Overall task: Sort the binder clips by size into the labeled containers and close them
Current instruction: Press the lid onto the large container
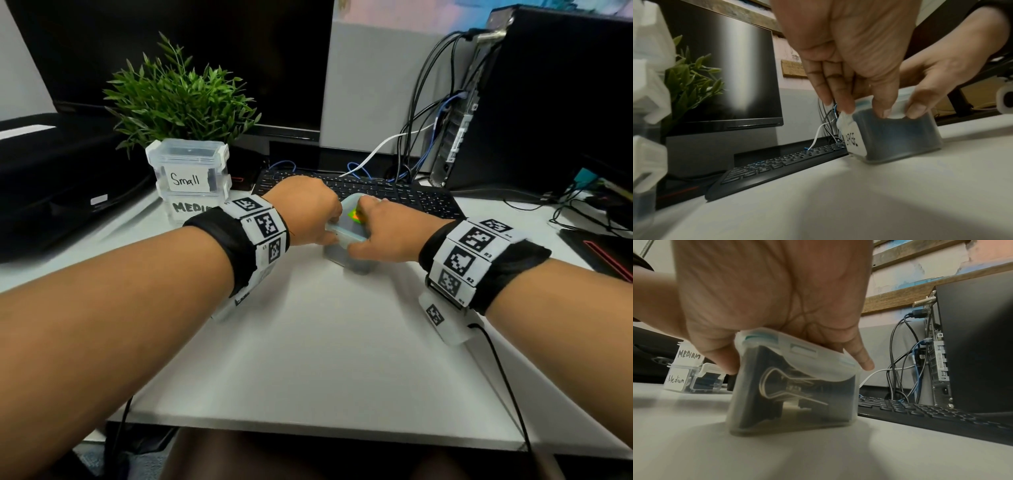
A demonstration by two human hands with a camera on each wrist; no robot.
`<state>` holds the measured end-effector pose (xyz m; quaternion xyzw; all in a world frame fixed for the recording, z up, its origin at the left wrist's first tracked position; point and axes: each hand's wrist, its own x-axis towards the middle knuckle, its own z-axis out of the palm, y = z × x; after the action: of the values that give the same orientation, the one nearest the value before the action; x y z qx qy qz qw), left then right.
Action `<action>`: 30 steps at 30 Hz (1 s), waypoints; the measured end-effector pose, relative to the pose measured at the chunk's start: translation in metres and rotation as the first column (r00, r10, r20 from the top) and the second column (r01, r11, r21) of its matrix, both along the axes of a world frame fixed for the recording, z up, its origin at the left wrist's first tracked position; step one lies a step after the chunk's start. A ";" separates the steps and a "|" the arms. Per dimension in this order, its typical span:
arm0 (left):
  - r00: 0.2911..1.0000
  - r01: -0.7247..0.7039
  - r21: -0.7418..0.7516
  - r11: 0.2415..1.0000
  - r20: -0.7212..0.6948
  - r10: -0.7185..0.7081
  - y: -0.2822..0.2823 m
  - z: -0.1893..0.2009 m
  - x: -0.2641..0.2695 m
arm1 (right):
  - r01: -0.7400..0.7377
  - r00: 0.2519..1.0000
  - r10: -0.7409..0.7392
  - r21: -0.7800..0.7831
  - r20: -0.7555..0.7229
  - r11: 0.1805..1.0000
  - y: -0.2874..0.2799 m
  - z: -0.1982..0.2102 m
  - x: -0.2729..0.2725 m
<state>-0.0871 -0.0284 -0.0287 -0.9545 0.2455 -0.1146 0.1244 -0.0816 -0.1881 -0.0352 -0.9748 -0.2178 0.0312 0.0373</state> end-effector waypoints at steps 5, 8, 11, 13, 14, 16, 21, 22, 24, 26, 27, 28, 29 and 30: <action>1.000 -0.009 -0.002 1.000 0.003 0.009 -0.005 0.002 -0.004 | -0.013 1.000 0.013 0.015 0.000 1.000 -0.005 0.001 0.001; 1.000 -0.025 -0.037 0.999 -0.018 0.024 -0.004 0.001 -0.006 | -0.018 1.000 0.018 0.007 0.002 1.000 -0.006 0.001 -0.001; 0.995 -0.050 -0.100 0.994 -0.095 0.041 0.003 0.004 -0.010 | 0.001 0.999 -0.002 -0.025 -0.033 1.000 -0.006 0.005 -0.002; 0.985 -0.073 -0.117 0.990 -0.167 0.053 0.013 0.004 -0.014 | 0.047 0.994 -0.053 -0.061 -0.096 0.997 -0.004 0.014 -0.002; 0.981 -0.083 -0.115 0.990 -0.187 0.060 0.019 0.005 -0.016 | 0.067 0.991 -0.077 -0.092 -0.112 0.994 -0.002 0.018 -0.003; 0.982 -0.107 -0.133 0.985 -0.171 0.083 0.036 0.007 -0.022 | 0.065 0.996 -0.073 -0.147 -0.048 0.987 0.007 0.026 -0.005; 0.986 -0.130 -0.329 0.935 0.053 0.156 0.084 0.026 -0.040 | -0.062 0.995 0.058 0.037 0.086 0.997 0.055 0.036 -0.022; 0.978 -0.126 -0.359 0.925 0.110 0.176 0.095 0.031 -0.043 | -0.089 0.994 0.084 0.060 0.075 0.994 0.068 0.037 -0.024; 0.945 -0.131 -0.431 0.893 0.219 0.244 0.117 0.038 -0.047 | -0.108 0.994 0.106 0.124 0.021 0.986 0.089 0.036 -0.024; 0.898 -0.206 -0.540 0.816 0.227 0.377 0.137 0.042 -0.048 | -0.098 0.993 0.109 0.225 -0.038 0.969 0.109 0.031 -0.019; 0.877 -0.263 -0.588 0.765 0.185 0.444 0.146 0.041 -0.047 | -0.087 0.992 0.108 0.276 -0.061 0.957 0.117 0.028 -0.016; 0.857 -0.326 -0.625 0.710 0.122 0.501 0.155 0.040 -0.046 | -0.085 0.990 0.116 0.321 -0.079 0.943 0.127 0.026 -0.012; 0.843 -0.383 -0.650 0.656 0.046 0.536 0.160 0.037 -0.044 | -0.081 0.988 0.122 0.359 -0.093 0.930 0.134 0.023 -0.009; 0.832 -0.431 -0.667 0.608 -0.033 0.554 0.163 0.035 -0.042 | -0.077 0.986 0.129 0.393 -0.107 0.916 0.140 0.021 -0.005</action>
<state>-0.1293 0.1347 0.0061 -0.9524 -0.0952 -0.2374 -0.1660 -0.0867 -0.0478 -0.0141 -0.9310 -0.2681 0.0534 0.2419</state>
